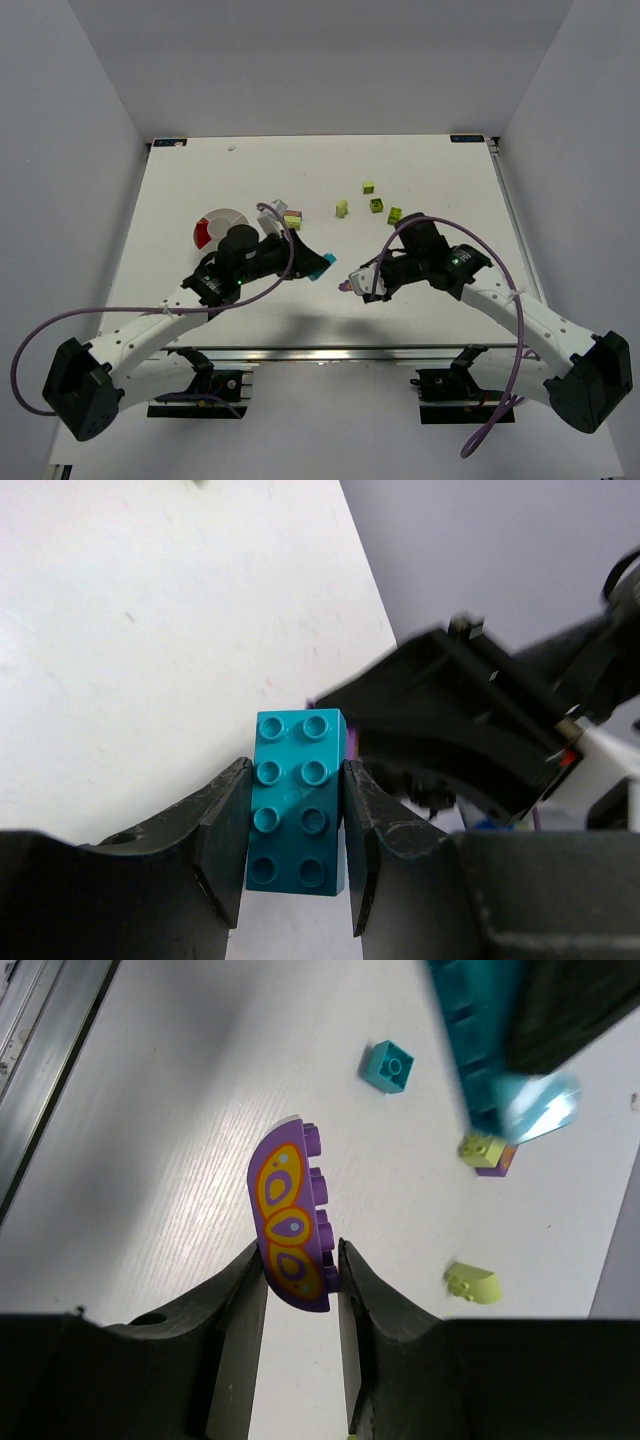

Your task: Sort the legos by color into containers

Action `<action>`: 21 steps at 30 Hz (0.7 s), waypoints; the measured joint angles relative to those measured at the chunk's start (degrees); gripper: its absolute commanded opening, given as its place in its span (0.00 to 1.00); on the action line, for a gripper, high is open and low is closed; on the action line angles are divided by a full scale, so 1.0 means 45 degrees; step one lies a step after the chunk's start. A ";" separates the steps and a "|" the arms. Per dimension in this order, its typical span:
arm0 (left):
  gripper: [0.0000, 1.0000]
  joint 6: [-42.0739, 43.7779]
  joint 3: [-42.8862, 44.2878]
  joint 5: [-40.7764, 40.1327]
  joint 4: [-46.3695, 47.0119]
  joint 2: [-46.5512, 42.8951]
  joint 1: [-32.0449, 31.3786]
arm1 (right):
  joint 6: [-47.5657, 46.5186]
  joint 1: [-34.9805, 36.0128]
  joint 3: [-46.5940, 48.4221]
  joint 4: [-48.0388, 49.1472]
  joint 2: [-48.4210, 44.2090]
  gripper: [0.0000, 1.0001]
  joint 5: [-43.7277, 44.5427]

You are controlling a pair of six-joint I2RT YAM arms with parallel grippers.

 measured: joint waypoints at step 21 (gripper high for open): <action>0.05 0.2025 0.5523 -0.5581 -0.6679 -0.2404 0.2273 | 0.2127 0.2929 0.1763 0.1603 0.2608 0.00 0.1919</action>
